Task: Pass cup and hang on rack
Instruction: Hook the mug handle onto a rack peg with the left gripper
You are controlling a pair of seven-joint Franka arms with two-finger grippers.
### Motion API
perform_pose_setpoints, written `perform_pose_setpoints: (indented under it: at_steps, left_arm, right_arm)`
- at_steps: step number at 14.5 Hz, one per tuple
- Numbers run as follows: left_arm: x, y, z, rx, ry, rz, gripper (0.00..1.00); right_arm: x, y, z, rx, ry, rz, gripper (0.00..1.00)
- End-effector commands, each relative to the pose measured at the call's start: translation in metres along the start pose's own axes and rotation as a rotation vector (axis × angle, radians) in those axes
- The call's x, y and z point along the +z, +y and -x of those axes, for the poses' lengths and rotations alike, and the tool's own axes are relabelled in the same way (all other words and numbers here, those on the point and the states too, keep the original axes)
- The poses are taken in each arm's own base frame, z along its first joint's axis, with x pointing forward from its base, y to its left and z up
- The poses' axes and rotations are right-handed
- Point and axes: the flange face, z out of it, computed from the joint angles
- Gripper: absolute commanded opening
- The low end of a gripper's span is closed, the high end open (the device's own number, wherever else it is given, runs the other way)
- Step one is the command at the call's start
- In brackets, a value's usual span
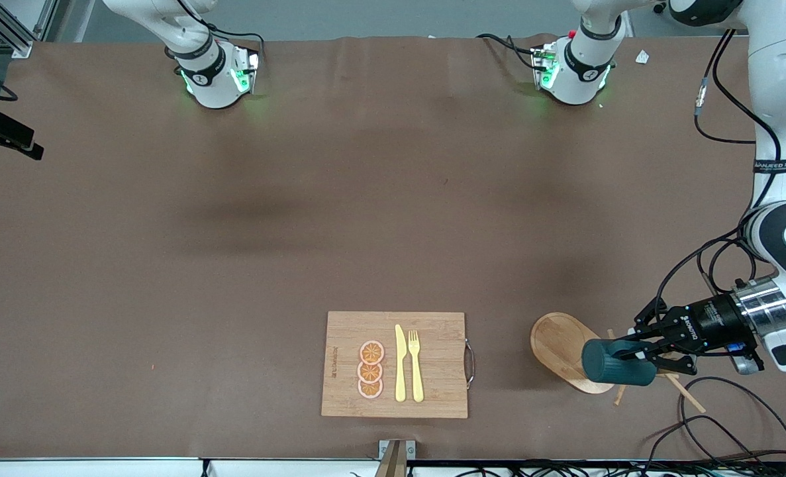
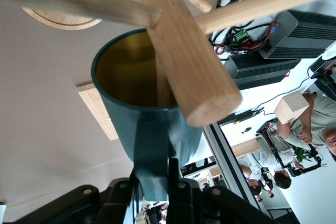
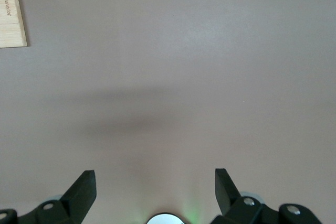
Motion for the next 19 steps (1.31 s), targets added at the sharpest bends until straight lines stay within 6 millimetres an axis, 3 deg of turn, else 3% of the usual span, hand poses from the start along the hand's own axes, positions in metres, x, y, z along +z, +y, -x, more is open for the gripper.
perform_pose_setpoints:
  at_steps: [1, 19]
  left_arm:
    - [-0.002, 0.000, -0.003, 0.005, -0.025, 0.011, 0.01]
    - [0.001, -0.004, -0.019, -0.022, -0.034, 0.013, 0.06]
  right_arm:
    - [-0.001, -0.001, 0.007, -0.004, 0.005, -0.003, 1.00]
    - [-0.001, -0.002, 0.007, -0.008, 0.008, -0.003, 1.00]
